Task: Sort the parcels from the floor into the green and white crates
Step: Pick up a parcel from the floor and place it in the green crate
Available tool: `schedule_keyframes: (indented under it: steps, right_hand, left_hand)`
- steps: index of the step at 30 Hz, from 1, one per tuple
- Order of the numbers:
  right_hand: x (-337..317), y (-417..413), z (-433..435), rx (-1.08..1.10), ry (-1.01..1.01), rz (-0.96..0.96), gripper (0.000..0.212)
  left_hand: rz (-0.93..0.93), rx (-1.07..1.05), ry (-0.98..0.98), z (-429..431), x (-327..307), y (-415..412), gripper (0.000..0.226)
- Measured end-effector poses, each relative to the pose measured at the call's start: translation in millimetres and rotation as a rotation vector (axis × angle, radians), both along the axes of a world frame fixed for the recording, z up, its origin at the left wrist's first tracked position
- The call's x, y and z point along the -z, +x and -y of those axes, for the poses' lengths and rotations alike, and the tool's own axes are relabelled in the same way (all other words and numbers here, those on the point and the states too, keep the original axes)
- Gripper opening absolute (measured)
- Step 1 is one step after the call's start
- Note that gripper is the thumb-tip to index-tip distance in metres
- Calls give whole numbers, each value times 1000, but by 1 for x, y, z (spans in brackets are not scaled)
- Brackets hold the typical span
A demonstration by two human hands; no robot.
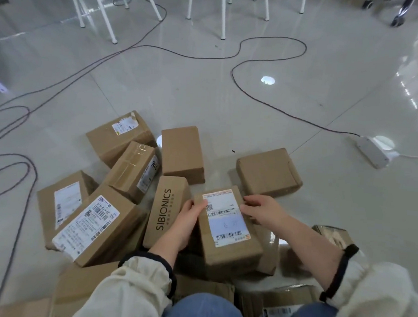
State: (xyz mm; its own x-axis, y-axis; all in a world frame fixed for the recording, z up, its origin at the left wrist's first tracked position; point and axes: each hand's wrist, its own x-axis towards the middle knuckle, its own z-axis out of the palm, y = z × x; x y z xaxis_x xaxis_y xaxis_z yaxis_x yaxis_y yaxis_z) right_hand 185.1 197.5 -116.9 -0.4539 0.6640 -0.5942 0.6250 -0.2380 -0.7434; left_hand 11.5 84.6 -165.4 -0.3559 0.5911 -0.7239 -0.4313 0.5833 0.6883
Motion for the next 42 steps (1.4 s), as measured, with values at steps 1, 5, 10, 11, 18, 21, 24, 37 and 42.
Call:
schedule_keyframes:
  steps: [1, 5, 10, 11, 18, 21, 24, 37, 42]
  right_hand:
    - [0, 2, -2, 15, -22, -26, 48]
    - [2, 10, -10, 38, 15, -42, 47]
    - [17, 35, -19, 374, -278, 74, 51]
    - [18, 37, -20, 418, -384, 49, 53]
    - [17, 23, -24, 311, -290, 1, 26]
    - [17, 20, -23, 279, -280, -24, 30]
    - [14, 24, -21, 379, -286, -47, 32]
    - [6, 30, -17, 448, -432, -154, 27]
    - [6, 25, -8, 155, -396, -75, 34]
  left_hand:
    - [9, -29, 1, 0, 0, 0, 38]
    - [57, -189, 1, -3, 0, 6, 49]
    - [99, -316, 1, -1, -3, 13, 58]
    - [97, -305, -8, 1, -5, 17, 58]
    - [-154, 261, -218, 26, -13, 26, 65]
    - [-104, 448, -298, 36, -20, 29, 74]
    - [-143, 368, -291, 32, -27, 16, 77]
    - [-482, 692, -119, -1, -37, -8, 65]
    - [-307, 660, -102, 16, -31, 13, 77]
